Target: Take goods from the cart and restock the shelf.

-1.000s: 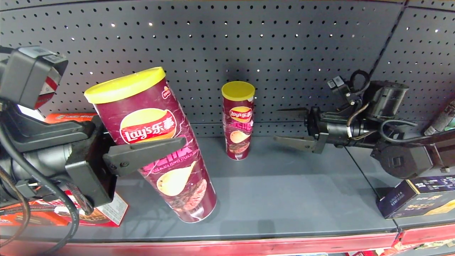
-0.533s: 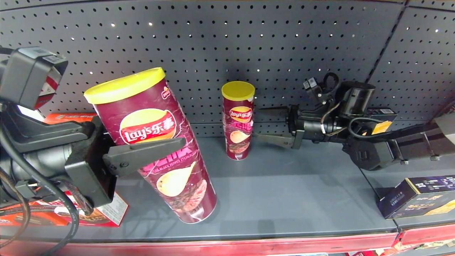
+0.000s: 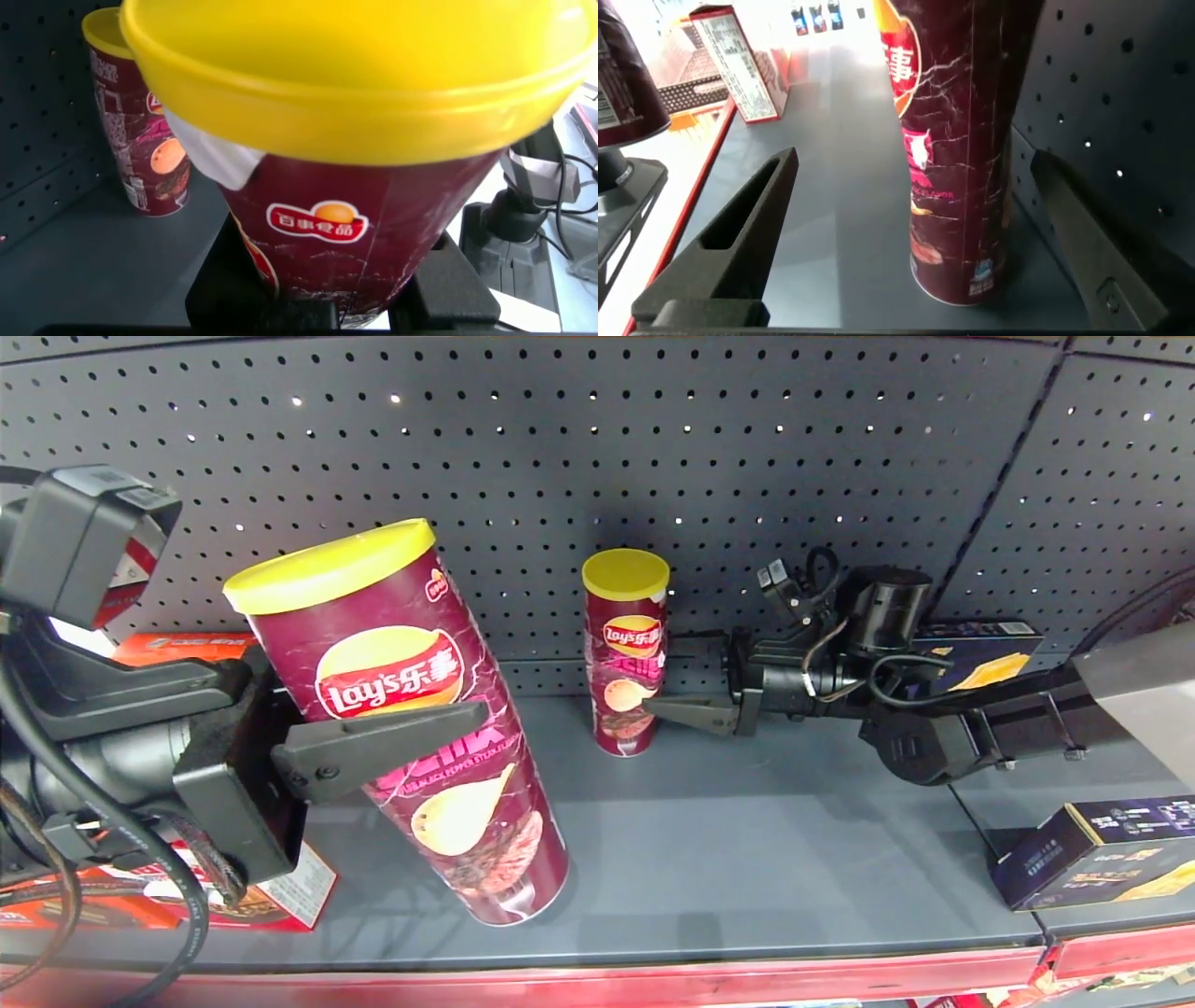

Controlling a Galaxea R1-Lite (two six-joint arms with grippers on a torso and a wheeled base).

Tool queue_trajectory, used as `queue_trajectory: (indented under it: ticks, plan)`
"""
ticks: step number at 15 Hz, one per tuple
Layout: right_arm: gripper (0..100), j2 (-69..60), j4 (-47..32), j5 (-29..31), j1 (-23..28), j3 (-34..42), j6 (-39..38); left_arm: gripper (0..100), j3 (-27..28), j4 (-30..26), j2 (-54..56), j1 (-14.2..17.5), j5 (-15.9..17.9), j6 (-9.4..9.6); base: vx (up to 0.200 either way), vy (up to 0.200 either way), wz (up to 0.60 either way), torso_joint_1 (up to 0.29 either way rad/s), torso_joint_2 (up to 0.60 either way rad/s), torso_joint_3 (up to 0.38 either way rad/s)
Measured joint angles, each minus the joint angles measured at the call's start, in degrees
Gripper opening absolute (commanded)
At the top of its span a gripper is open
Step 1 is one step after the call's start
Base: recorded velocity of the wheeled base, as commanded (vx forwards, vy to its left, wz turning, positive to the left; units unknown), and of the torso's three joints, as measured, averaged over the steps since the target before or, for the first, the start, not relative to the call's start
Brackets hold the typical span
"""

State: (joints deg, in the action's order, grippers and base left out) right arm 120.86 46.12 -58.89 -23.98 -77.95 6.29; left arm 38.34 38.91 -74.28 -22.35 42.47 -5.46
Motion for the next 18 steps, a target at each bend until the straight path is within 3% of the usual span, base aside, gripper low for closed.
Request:
queue_trajectory:
  ticks: [12,13,18]
  plan:
    - [100,6.0,0.6,4.8,-3.4,-4.7,0.0,0,-1.2,0.1,0.0,0.7,-0.1,0.02,0.0,0.0,0.0,0.0,0.0,0.0]
    - [0,6.4,1.1,4.9,-3.5,-4.9,0.1,0,-1.2,0.1,0.0,0.8,0.0,0.02,0.0,0.0,0.0,0.0,0.0,0.0]
    - [0,6.9,1.7,5.3,-3.5,-4.1,0.0,0,-1.5,0.2,0.0,0.9,-0.1,0.02,0.0,0.0,0.0,0.0,0.0,0.0]
